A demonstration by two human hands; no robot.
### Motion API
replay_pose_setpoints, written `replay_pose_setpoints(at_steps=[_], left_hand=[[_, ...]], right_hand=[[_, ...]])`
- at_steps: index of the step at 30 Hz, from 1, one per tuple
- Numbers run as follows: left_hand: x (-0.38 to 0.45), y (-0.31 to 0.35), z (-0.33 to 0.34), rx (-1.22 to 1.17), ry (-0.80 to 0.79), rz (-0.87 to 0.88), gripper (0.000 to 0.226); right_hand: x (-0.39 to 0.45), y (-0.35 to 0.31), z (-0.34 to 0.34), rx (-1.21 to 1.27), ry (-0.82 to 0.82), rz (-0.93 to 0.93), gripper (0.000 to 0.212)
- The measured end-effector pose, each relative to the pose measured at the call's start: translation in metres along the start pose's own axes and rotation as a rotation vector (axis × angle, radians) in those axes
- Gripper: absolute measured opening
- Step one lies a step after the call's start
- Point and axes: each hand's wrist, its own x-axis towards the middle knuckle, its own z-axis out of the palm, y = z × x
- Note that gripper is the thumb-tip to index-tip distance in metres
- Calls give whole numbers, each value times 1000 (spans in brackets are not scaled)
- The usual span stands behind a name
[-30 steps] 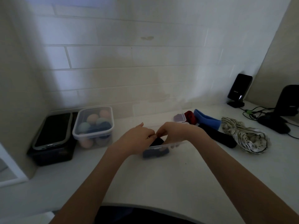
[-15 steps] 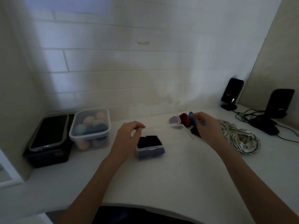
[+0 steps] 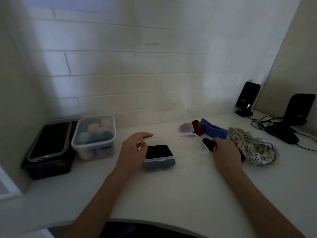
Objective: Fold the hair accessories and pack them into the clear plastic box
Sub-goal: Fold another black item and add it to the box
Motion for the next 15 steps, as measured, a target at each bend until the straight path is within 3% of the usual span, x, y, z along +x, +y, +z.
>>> replay_pose_setpoints(at_steps=[5,8,15], left_hand=[[-1,0,4,-1,-29,27,39],[0,-3,5,5,-31,45,42],[-2,0,5,-25,-38,34,45]], right_hand=[[-5,3,-10,234,-23,-57,26],[-11,3,-11,153,-79,-144,27],[3,5,-4,51,-72,-136,18]])
